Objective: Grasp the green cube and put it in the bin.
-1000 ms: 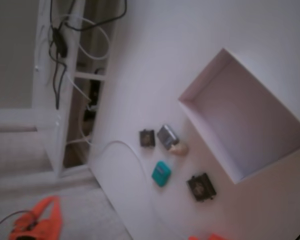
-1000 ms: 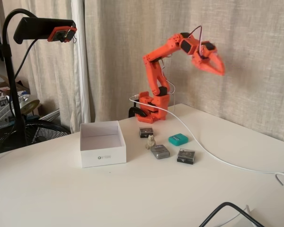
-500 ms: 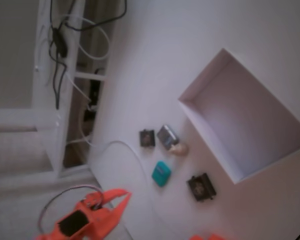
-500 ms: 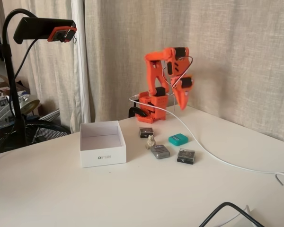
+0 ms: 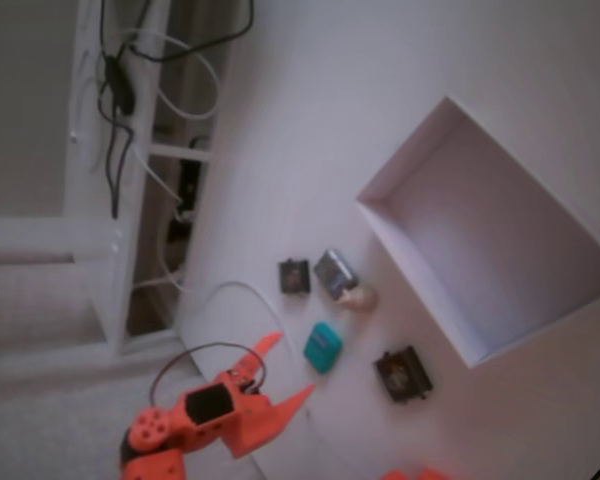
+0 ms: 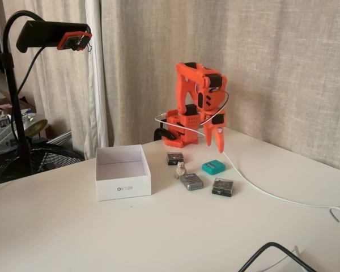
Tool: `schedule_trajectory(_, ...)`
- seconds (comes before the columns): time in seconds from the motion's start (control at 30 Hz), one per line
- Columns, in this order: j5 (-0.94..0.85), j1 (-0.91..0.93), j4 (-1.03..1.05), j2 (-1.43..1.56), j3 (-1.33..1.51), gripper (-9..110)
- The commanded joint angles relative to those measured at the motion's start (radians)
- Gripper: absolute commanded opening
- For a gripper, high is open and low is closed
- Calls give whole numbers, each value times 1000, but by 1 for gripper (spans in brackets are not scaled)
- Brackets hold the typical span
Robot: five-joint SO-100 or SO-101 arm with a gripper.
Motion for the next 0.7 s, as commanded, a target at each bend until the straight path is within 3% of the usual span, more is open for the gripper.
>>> schedule_trajectory(0.0,-8,5,-26,-41,2,35)
schedule_trajectory(0.67,-17,48,-144,-313,-112,34)
